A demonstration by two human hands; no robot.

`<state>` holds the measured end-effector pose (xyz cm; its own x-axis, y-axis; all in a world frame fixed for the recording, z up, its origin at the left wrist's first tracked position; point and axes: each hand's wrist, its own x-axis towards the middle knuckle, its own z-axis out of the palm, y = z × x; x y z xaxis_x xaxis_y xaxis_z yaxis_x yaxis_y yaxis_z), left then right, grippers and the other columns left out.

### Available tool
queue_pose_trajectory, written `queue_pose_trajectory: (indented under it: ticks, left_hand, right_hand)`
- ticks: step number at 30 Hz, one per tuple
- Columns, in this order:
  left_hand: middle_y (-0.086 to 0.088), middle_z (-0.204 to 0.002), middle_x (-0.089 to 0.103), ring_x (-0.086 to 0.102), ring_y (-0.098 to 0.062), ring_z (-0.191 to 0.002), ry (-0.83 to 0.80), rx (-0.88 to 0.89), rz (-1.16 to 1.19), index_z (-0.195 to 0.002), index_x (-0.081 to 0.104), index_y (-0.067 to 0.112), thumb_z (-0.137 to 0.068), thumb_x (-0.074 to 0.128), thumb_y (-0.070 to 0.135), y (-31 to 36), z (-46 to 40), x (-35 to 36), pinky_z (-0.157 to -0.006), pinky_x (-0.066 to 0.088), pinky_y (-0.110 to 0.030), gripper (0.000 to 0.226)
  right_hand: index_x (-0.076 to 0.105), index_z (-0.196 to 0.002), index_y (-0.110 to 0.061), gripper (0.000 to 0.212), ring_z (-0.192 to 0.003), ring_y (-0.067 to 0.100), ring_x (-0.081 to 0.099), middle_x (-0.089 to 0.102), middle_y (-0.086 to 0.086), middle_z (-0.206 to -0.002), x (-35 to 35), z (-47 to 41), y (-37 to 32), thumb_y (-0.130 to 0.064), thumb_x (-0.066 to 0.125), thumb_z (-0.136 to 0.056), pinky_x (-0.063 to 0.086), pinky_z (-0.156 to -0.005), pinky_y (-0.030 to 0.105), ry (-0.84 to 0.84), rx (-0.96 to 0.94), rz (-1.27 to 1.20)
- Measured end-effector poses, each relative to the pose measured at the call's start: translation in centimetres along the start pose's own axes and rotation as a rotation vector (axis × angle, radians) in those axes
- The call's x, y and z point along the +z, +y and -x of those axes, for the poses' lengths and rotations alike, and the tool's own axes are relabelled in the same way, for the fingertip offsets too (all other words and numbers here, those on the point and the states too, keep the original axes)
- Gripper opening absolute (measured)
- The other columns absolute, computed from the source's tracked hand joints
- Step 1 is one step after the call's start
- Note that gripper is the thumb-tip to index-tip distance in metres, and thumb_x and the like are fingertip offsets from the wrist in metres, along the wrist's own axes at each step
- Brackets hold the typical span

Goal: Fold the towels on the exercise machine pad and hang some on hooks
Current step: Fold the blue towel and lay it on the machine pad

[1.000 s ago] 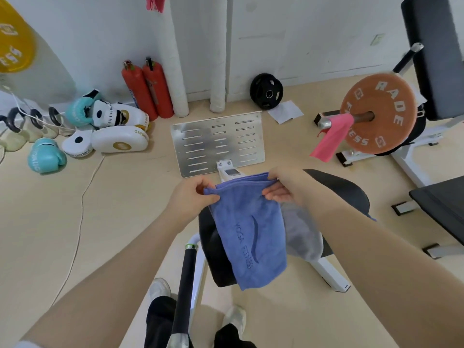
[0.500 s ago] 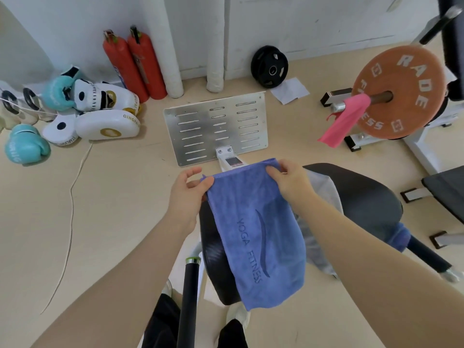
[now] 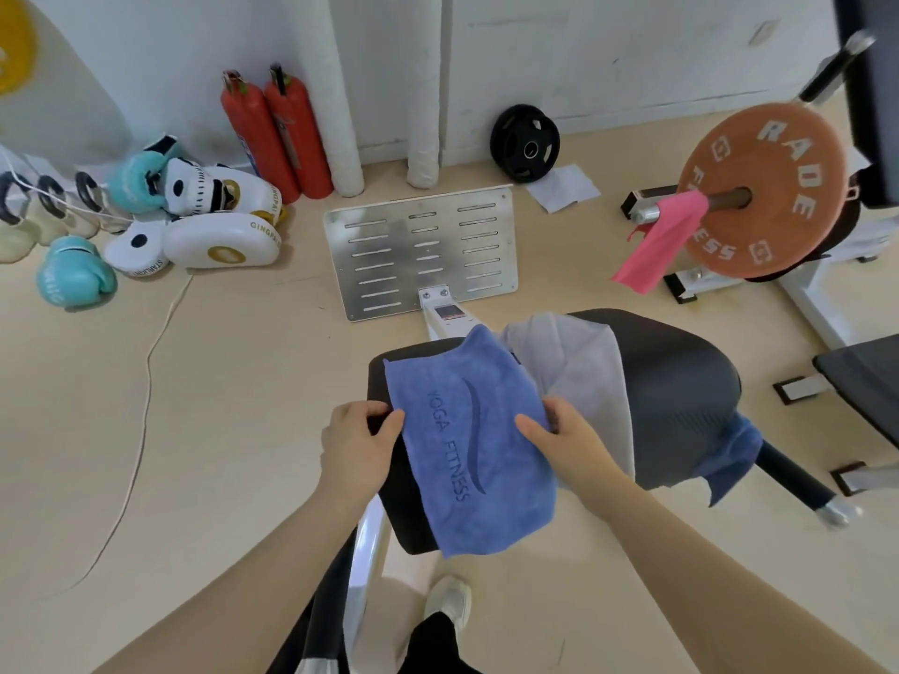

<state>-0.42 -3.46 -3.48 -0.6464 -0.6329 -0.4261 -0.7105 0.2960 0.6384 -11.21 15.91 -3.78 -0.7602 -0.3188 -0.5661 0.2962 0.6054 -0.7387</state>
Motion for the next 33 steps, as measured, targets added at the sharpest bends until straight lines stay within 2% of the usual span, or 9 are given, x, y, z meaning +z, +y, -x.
queue_pose_trajectory:
  ticks: [6,10,12,14,17,24,27,31,33]
  left_hand:
    - [-0.007,-0.122,0.039,0.043,-0.024,-0.113,0.137,-0.126,0.206,-0.096,0.063,0.012,-0.089,0.056,0.024,0.6,5.0,1.9,-0.095,0.038,-0.032,0.016]
    - [-0.041,-0.099,0.042,0.045,-0.047,-0.081,0.06,-0.106,0.288,-0.082,0.051,-0.011,-0.091,0.047,0.015,0.1,6.3,2.8,-0.081,0.045,-0.053,0.028]
    - [-0.025,-0.072,0.043,0.035,-0.031,-0.061,0.031,-0.078,0.34,-0.073,0.05,-0.004,-0.094,0.042,0.013,0.1,6.7,2.4,-0.058,0.04,-0.042,0.028]
    - [-0.003,-0.075,0.051,0.044,-0.017,-0.069,-0.044,-0.099,0.431,-0.082,0.054,0.01,-0.096,0.04,0.017,0.1,7.2,2.1,-0.063,0.038,-0.027,0.021]
    - [0.006,-0.086,0.056,0.051,-0.007,-0.077,-0.125,-0.151,0.523,-0.094,0.052,0.019,-0.097,0.039,0.02,-0.2,7.3,2.1,-0.07,0.039,-0.02,0.013]
    - [0.004,-0.095,0.063,0.058,-0.008,-0.078,-0.21,-0.179,0.628,-0.111,0.053,0.012,-0.094,0.05,0.028,-1.0,6.2,2.3,-0.063,0.045,-0.02,0.023]
    - [-0.002,-0.105,0.069,0.066,-0.016,-0.09,-0.353,-0.174,0.725,-0.112,0.058,0.012,-0.094,0.05,0.032,-0.6,6.0,2.2,-0.076,0.054,-0.028,0.029]
    - [0.002,-0.08,0.074,0.068,-0.009,-0.059,-0.566,-0.202,0.932,-0.098,0.066,0.014,-0.095,0.047,0.029,-0.6,5.7,1.7,-0.051,0.051,-0.016,0.024]
    - [0.003,-0.092,0.074,0.071,-0.009,-0.073,-0.592,-0.165,0.922,-0.102,0.066,0.018,-0.094,0.049,0.029,-0.8,5.5,1.7,-0.06,0.055,-0.019,0.022]
  right_hand:
    - [0.051,-0.088,-0.01,0.018,-0.074,0.017,0.052,0.054,-0.003,-0.076,0.4,1.5,0.8,-0.024,0.062,-0.087,0.04,-0.06,0.021,0.144,-0.092,0.099]
    - [0.05,-0.067,-0.013,0.025,-0.067,0.02,0.043,0.047,0.0,-0.064,0.1,1.4,0.9,-0.021,0.057,-0.09,0.038,-0.065,0.032,0.11,-0.073,0.062]
    - [0.048,-0.061,-0.016,0.032,-0.067,0.021,0.041,0.046,0.0,-0.062,0.1,1.3,1.1,-0.021,0.055,-0.091,0.036,-0.065,0.033,0.086,-0.03,0.001]
    - [0.05,-0.061,-0.016,0.032,-0.069,0.022,0.043,0.048,0.003,-0.066,0.2,1.3,1.3,-0.022,0.055,-0.091,0.038,-0.066,0.034,0.083,0.019,-0.073]
    - [0.055,-0.064,-0.015,0.029,-0.074,0.023,0.046,0.052,0.006,-0.072,0.5,1.2,1.7,-0.023,0.053,-0.092,0.041,-0.067,0.035,0.104,0.111,-0.212]
    - [0.057,-0.089,-0.008,0.015,-0.077,0.021,0.053,0.057,0.001,-0.079,2.5,1.8,1.7,-0.023,0.058,-0.088,0.048,-0.079,0.041,0.313,0.018,-0.105]
    - [0.053,-0.077,-0.013,0.014,-0.072,0.02,0.051,0.054,-0.001,-0.072,2.9,2.1,1.8,-0.021,0.061,-0.086,0.048,-0.075,0.04,0.344,0.001,-0.133]
    - [0.051,-0.068,-0.013,0.021,-0.067,0.021,0.045,0.05,0.002,-0.066,2.4,2.3,1.6,-0.015,0.058,-0.088,0.043,-0.064,0.032,0.317,-0.012,-0.136]
    - [0.048,-0.069,-0.014,0.023,-0.067,0.02,0.044,0.05,0.003,-0.069,1.8,2.1,1.4,-0.016,0.052,-0.092,0.041,-0.062,0.03,0.275,-0.008,-0.059]
